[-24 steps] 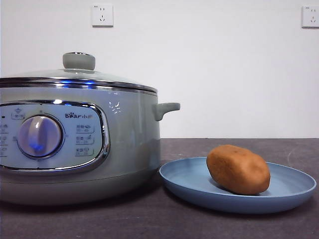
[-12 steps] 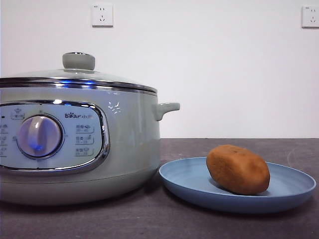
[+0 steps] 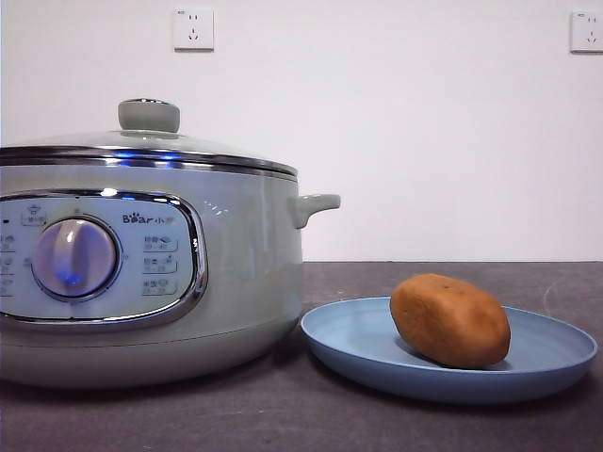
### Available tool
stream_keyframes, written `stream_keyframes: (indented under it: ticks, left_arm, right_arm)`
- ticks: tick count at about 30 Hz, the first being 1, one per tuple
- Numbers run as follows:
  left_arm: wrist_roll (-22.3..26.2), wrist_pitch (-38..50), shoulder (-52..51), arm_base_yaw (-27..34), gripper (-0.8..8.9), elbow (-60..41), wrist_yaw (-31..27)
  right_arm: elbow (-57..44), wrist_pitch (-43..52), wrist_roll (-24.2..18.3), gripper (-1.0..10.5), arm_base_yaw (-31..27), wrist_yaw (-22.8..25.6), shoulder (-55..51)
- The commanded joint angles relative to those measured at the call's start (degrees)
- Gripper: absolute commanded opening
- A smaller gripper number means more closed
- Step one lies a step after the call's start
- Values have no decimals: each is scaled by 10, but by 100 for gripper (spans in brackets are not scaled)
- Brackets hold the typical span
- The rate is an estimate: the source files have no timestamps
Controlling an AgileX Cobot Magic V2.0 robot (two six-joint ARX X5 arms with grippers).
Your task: Take the potato out from the steamer,put the potato on the plate,close the lid
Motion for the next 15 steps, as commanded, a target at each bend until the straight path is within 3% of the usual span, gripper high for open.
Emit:
stream_keyframes:
  ticks: [1,11,15]
  left_arm:
    - [7,2,-2,2,-4,-8,-1]
    - [7,2,-2,2,-4,-8,-1]
    - [7,2,-2,2,-4,-8,-1]
  right_arm:
    - [-18,5,14,0,-2,0,-24]
    - [-73,5,55,0,-2,-1,-89]
    - [-73,-42,61,0,-1,0,-113]
